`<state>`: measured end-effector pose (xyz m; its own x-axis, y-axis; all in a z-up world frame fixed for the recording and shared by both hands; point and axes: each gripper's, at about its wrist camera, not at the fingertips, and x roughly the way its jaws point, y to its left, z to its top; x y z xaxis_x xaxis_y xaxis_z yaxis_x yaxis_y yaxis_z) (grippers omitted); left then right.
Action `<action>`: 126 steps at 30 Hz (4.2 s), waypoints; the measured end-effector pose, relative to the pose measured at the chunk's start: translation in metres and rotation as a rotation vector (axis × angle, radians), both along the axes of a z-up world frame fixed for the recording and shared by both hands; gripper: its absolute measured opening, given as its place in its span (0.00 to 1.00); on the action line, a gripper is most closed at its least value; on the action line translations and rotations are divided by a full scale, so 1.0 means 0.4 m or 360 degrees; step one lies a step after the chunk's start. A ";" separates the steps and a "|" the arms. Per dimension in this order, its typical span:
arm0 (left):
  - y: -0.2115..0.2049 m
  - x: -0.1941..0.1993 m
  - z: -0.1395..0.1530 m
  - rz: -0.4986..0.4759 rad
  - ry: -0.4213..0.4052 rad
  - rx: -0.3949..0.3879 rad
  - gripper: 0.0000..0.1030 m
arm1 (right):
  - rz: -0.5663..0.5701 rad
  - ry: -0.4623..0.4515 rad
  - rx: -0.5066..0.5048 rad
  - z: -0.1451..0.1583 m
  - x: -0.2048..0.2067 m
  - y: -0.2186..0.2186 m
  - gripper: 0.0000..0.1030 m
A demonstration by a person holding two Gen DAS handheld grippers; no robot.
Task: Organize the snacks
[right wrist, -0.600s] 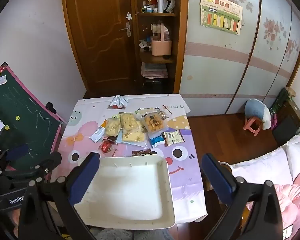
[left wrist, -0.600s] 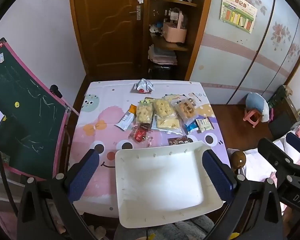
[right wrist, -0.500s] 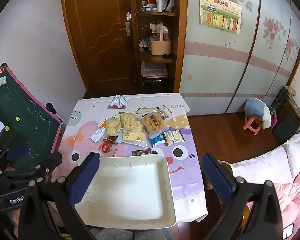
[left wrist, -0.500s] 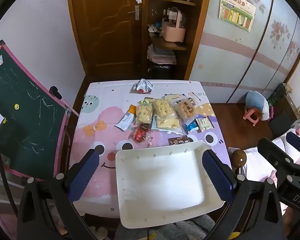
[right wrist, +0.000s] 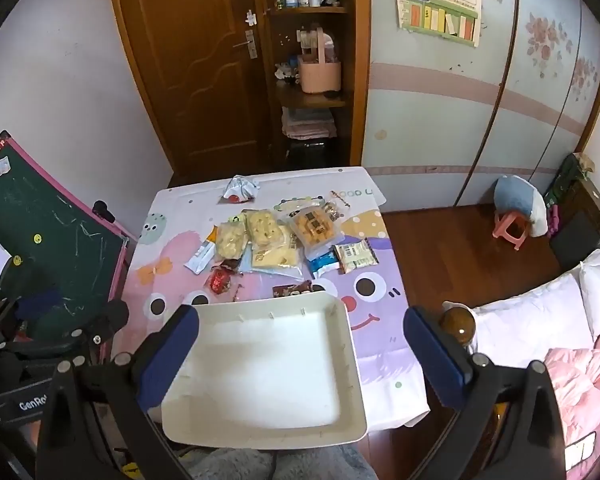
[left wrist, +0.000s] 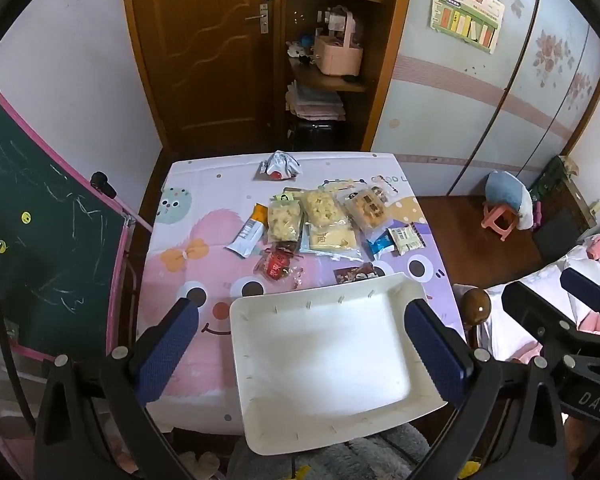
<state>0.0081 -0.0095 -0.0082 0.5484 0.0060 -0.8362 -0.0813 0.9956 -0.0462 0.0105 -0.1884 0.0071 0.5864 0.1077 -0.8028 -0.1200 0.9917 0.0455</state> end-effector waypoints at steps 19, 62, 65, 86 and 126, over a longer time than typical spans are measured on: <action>0.047 -0.021 0.010 0.0006 -0.0032 0.0036 0.99 | 0.0026 0.0032 0.0041 -0.002 -0.005 0.027 1.00; 0.094 0.045 -0.014 -0.0211 -0.0039 0.0011 0.99 | -0.0216 0.0081 0.0069 -0.049 -0.010 0.068 1.00; 0.094 0.062 -0.017 -0.0217 -0.0029 0.0010 0.99 | -0.0224 0.0053 0.0043 -0.042 -0.010 0.068 1.00; 0.196 0.392 -0.277 0.0135 0.0298 -0.0012 0.99 | -0.0455 0.0574 0.0292 -0.399 0.460 -0.226 0.87; 0.084 0.566 -0.900 0.0324 0.0955 -0.0035 0.53 | -0.0003 0.0920 -0.0172 -0.761 0.714 -0.100 0.26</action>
